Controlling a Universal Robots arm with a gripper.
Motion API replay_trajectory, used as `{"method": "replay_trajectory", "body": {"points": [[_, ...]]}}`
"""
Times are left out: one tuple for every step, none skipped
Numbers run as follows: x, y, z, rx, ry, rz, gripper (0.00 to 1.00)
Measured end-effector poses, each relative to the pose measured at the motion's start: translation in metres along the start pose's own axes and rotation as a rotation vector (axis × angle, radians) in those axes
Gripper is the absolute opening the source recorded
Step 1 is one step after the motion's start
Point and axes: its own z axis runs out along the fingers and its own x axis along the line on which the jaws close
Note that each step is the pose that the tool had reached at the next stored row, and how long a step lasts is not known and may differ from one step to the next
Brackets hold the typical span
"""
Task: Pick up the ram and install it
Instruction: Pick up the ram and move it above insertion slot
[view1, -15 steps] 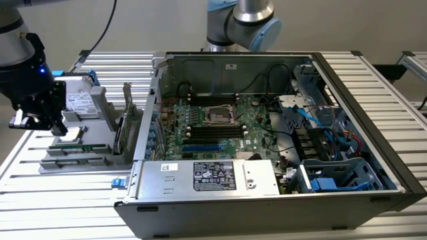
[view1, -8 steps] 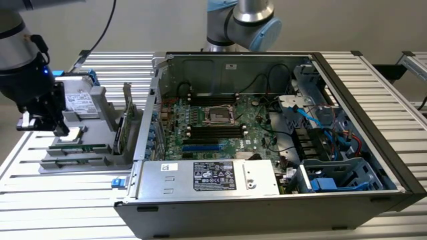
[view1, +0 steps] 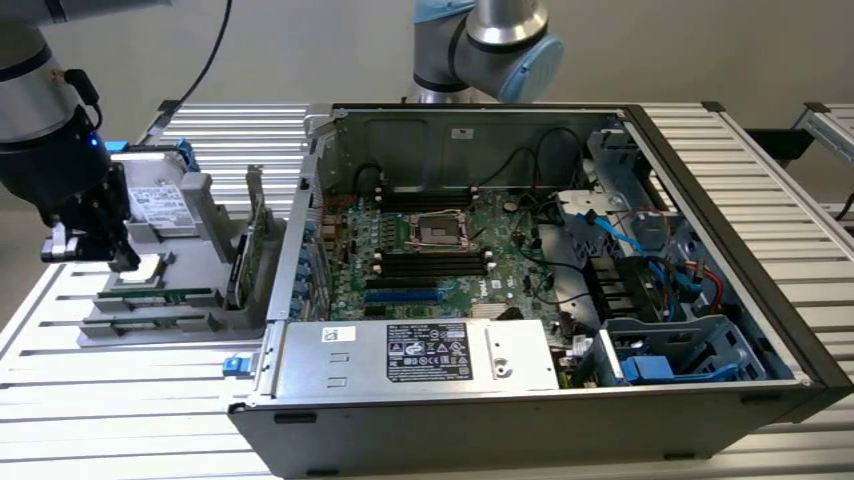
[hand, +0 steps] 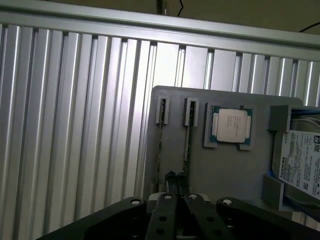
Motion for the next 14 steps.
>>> {"method": "replay_trajectory", "body": {"points": [[0.000,0.0000,0.0000,0.0000,0.0000,0.000,0.12],[0.000,0.0000,0.0000,0.0000,0.0000,0.000,0.18],[0.000,0.0000,0.0000,0.0001,0.0000,0.000,0.18],[0.000,0.0000,0.0000,0.0001,0.0000,0.000,0.24],[0.000,0.0000,0.0001,0.0001,0.0000,0.000,0.30],[0.000,0.0000,0.0007,0.0003,-0.0001,0.000,0.30],[0.001,-0.0001,0.0024,0.0009,-0.0001,0.000,0.30],[0.001,-0.0001,0.0041,0.0010,-0.0001,0.000,0.37],[0.002,-0.0001,0.0058,0.0009,0.0001,0.000,0.37],[0.002,-0.0002,0.0077,0.0009,0.0001,0.000,0.37],[0.002,-0.0002,0.0095,0.0010,0.0002,0.000,0.37],[0.003,-0.0003,0.0113,0.0011,0.0001,0.000,0.37],[0.003,-0.0004,0.0131,0.0011,0.0001,0.000,0.37],[0.004,-0.0004,0.0149,0.0010,0.0001,0.000,0.37]]}}
